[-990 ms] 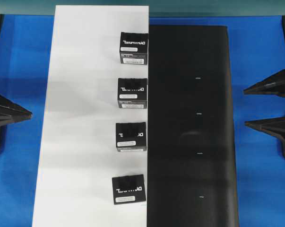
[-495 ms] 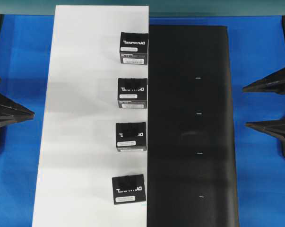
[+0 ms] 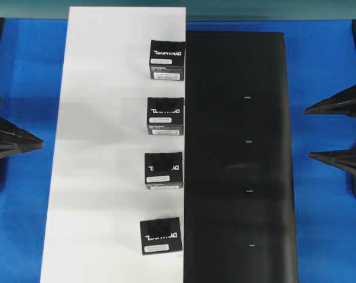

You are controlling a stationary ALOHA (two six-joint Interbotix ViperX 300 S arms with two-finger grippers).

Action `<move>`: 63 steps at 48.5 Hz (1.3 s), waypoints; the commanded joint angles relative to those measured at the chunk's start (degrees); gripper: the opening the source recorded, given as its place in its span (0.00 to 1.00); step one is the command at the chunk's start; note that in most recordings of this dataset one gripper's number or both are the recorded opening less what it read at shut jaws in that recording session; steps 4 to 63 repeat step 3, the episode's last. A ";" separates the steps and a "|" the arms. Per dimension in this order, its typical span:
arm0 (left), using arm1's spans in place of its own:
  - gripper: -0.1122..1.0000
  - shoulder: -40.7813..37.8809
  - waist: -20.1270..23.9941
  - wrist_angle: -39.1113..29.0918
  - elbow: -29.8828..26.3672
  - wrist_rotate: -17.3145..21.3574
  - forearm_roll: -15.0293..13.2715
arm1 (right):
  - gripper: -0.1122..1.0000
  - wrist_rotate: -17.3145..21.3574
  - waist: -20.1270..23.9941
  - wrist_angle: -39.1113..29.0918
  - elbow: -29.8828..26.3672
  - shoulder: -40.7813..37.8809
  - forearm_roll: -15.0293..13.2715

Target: Place the box from the black base onto the white base.

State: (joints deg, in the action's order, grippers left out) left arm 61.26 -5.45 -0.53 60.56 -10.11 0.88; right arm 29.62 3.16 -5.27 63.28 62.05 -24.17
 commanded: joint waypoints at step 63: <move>0.08 -0.26 0.00 0.62 -0.70 0.09 0.18 | 0.92 0.09 0.09 1.49 -0.44 -0.18 -0.18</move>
